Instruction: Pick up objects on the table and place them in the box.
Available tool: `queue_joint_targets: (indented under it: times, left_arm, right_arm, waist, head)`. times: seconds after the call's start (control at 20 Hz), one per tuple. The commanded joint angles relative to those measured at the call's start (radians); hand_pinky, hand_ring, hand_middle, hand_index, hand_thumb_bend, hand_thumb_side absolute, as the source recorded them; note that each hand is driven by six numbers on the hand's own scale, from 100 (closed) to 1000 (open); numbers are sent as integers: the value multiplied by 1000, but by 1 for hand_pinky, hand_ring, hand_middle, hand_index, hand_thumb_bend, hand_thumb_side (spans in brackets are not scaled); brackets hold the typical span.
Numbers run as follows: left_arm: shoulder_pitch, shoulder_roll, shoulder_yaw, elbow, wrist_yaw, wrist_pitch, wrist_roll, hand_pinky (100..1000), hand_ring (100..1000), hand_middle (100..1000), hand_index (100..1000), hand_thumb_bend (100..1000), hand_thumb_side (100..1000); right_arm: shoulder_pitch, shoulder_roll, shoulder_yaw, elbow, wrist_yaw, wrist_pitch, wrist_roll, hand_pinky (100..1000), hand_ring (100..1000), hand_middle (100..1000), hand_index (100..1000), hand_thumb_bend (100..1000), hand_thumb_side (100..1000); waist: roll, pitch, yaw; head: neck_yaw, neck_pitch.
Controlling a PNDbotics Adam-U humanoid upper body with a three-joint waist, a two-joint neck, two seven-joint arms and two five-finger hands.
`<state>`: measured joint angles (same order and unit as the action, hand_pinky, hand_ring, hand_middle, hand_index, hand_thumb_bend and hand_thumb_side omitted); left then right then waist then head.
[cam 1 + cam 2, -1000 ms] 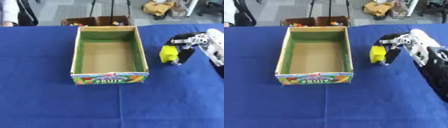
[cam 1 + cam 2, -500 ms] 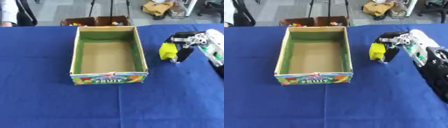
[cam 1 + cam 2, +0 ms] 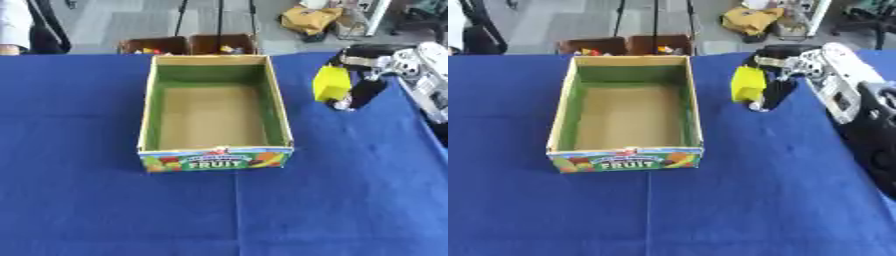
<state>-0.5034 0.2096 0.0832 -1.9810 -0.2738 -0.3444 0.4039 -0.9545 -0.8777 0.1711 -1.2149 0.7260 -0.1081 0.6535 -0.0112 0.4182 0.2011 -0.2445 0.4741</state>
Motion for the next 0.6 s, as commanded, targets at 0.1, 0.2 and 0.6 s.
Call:
queue_joint_targets:
  times: [0.1, 0.2, 0.6]
  left_arm:
    - [-6, 18, -3, -19, 0, 1, -1, 492, 794, 852, 913, 100, 1000]
    - [-5, 18, -4, -19, 1, 2, -2, 492, 794, 852, 913, 100, 1000]
    - [-2, 16, -9, -19, 5, 2, -8, 492, 794, 852, 913, 100, 1000]
  right_arm:
    - [-48, -43, -15, -77, -9, -1, -2, 332, 542, 485, 604, 100, 253]
    - [-71, -30, -9, -99, -6, -1, 3, 329, 539, 483, 602, 100, 261]
    - [-205, 90, 33, -147, 12, -2, 38, 323, 531, 480, 597, 100, 280]
  waist:
    - [-16, -39, 0]
    - [-17, -41, 1]
    - [-24, -48, 16]
  head:
    - [3, -9]
    - [1, -8]
    - [-15, -9]
